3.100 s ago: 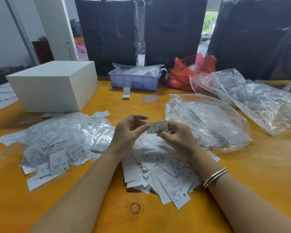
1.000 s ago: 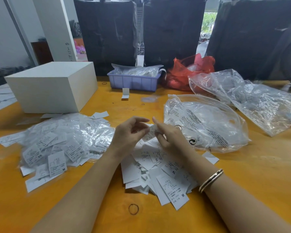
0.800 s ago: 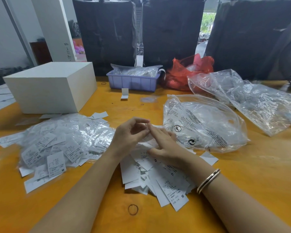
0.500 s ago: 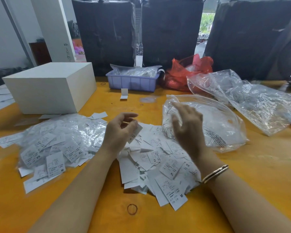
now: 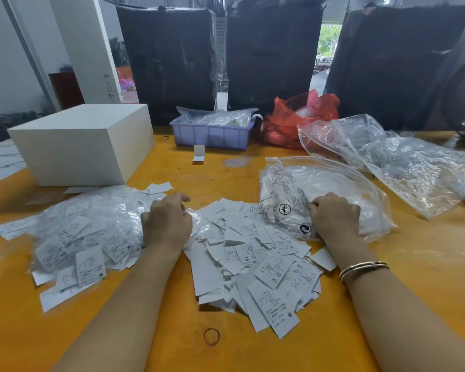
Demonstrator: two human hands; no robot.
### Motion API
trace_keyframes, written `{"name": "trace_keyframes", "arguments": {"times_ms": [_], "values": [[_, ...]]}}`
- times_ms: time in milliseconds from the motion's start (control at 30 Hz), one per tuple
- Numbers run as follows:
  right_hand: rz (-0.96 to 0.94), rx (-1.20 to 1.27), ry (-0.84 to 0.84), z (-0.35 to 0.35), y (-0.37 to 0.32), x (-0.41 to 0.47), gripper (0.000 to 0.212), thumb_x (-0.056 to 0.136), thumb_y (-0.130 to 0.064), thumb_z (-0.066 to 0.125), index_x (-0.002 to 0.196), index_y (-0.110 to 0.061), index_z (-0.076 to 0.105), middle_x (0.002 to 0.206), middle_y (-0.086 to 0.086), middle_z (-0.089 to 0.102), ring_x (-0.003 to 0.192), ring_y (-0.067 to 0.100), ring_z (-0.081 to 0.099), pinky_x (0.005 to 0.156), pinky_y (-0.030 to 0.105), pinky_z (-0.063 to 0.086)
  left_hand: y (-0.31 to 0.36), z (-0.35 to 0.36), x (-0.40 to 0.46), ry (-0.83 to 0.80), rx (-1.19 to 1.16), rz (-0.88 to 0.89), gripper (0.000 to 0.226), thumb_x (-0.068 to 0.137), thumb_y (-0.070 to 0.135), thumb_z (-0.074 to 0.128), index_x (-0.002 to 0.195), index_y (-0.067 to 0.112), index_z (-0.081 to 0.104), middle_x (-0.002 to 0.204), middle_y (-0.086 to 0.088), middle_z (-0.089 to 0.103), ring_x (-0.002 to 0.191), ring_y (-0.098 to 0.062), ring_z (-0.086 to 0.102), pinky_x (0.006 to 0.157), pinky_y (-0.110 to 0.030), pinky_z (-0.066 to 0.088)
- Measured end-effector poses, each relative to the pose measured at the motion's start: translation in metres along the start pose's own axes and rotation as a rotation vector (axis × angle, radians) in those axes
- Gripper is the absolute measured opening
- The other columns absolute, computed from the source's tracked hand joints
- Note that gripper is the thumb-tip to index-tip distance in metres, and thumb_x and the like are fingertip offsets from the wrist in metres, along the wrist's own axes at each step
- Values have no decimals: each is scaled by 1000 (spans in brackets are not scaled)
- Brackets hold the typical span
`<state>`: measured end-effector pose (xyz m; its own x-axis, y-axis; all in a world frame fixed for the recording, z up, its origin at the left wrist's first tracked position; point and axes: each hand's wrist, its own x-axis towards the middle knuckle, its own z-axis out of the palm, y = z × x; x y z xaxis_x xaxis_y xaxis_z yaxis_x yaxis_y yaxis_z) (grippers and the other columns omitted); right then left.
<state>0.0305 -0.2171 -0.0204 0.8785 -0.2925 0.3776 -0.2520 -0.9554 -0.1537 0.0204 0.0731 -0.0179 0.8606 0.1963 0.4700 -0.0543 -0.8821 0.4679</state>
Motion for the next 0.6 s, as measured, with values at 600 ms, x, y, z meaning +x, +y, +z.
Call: {"name": "trace_keyframes", "arguments": {"times_ms": [600], "values": [[-409, 1090, 61, -28, -50, -36, 24, 82, 3, 66, 86, -15, 50, 74, -4, 59, 66, 16, 61, 66, 20, 50, 33, -5, -11, -366, -710, 271, 27, 86, 41, 54, 113, 38, 54, 115, 18, 56, 107, 2, 51, 81, -10, 41]]}}
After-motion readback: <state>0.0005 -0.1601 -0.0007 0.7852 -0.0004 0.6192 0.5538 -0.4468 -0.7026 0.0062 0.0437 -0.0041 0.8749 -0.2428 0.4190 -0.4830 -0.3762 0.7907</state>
